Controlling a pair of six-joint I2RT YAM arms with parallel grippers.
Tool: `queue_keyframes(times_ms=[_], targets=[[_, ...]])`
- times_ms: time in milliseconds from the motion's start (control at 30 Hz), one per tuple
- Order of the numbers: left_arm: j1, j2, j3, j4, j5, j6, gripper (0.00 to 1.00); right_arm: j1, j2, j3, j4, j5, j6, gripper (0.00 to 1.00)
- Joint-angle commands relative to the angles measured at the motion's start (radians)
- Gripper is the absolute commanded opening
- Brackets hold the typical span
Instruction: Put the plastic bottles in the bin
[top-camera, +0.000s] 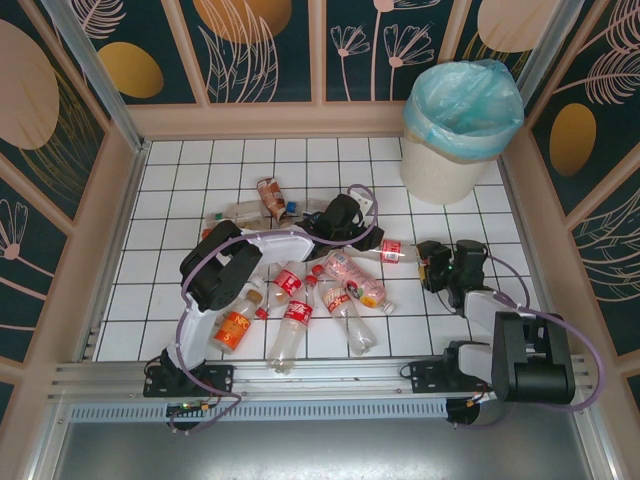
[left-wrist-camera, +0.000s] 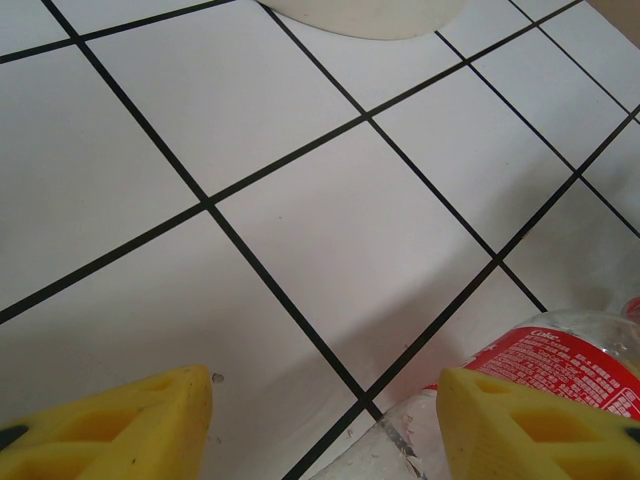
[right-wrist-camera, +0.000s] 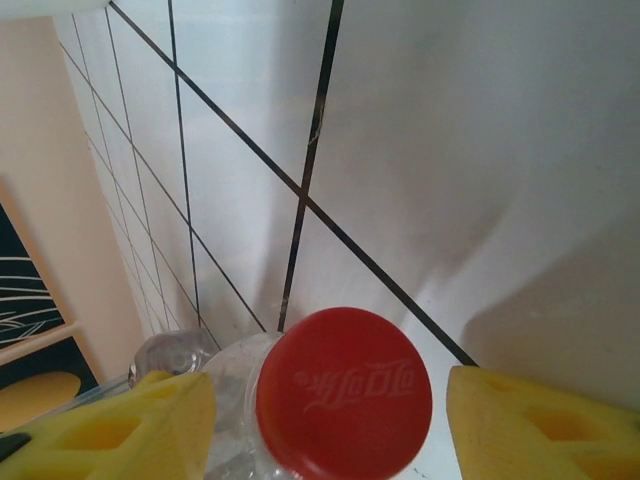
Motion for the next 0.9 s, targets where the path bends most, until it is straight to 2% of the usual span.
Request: queue_keyframes(times_ms=[0, 200, 400, 633, 867], targets=[[0.004, 0.002, -0.032, -0.066, 0.01, -0.028, 0.62, -0.006, 0.027, 0.041, 0.082, -0.027, -0.033, 0.61], [0.005, 0.001, -0.039, -0.063, 0.001, -0.023, 0.62, -0.013, 0.07, 0.045, 0.114, -0.028, -0.045, 0.59], [0.005, -0.003, -0.043, -0.05, -0.011, -0.02, 0.62, -0.025, 0.071, 0.013, 0.158, -0.031, -0.017, 0.52], [0.004, -0.004, -0.049, -0.046, -0.012, -0.013, 0.62, -0.057, 0.043, 0.004, 0.127, -0.009, -0.053, 0.57], [0.005, -0.01, -0.064, -0.043, -0.012, -0.014, 0.62, -0.078, 0.075, -0.008, 0.165, -0.042, -0.05, 0.55]])
